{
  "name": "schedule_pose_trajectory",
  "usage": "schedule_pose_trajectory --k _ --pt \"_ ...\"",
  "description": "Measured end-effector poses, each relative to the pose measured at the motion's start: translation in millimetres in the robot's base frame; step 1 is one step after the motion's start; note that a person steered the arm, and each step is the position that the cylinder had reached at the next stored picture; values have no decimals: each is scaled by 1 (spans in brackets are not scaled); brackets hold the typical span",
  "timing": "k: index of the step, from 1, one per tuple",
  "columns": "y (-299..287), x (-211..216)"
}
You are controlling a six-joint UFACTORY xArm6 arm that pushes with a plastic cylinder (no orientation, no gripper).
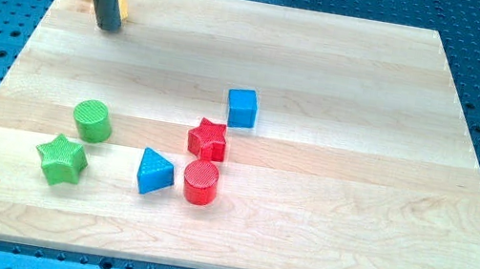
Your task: Slide the blue cube towards the bottom right corner
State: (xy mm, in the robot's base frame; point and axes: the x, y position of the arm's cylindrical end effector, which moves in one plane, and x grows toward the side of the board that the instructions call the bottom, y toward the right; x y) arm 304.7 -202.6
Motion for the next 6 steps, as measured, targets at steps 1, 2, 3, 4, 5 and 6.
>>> schedule_pose_trajectory --k 1,2,3,4,5,6 --pt "73 26" --pt "214 39" --pt "219 58" --pt "183 113" --pt "209 158" --pt "170 149"
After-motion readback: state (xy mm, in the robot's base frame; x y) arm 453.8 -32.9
